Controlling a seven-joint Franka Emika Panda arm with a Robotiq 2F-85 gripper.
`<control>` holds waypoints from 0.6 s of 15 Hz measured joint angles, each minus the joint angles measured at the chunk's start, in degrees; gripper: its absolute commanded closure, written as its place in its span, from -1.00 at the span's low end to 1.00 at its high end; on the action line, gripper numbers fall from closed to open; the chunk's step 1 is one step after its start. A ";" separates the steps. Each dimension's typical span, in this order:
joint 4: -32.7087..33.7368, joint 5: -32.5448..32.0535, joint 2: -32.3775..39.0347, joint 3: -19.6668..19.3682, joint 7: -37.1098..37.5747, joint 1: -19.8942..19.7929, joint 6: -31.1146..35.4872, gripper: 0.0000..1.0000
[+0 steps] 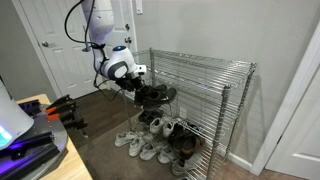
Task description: Move the black shoes to the rack above them
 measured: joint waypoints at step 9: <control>5.53 0.33 3.32 -1.98 0.00 3.86 0.00 -1.00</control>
